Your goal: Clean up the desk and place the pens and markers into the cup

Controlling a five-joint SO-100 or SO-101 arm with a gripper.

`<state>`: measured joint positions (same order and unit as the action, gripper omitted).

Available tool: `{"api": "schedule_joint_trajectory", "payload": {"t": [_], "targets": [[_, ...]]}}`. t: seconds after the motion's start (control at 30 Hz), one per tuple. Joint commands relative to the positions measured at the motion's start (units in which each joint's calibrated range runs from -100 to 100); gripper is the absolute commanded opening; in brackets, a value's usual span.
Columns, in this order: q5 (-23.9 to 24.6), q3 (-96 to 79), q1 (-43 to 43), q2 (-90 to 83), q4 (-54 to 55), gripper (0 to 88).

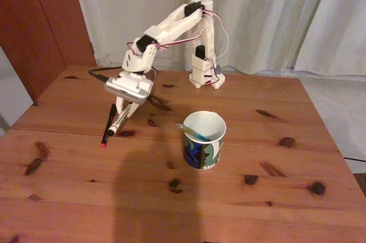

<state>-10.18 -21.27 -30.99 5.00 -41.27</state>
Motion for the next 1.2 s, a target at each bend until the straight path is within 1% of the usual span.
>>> {"api": "schedule_joint_trajectory", "payload": {"t": [0.0, 0.1, 0.2, 0.33, 0.57, 0.77, 0.87, 1.03, 1.17], "targets": [[6.78, -0.73, 4.01, -8.35, 2.34, 0.8], [11.07, -3.34, 6.42, -12.99, 3.55, 0.8], [14.90, -7.76, 8.83, -17.87, 7.59, 0.8], [18.25, -14.61, 11.65, -23.49, 14.30, 0.8], [22.07, -22.46, 15.26, -30.94, 23.33, 0.8], [25.37, -22.01, 16.63, -33.75, 27.29, 0.8], [25.95, -22.01, 16.95, -34.50, 30.22, 0.8], [27.10, -23.00, 16.39, -37.06, 31.25, 0.8], [29.15, -24.35, 16.95, -39.96, 31.25, 0.8]]}}
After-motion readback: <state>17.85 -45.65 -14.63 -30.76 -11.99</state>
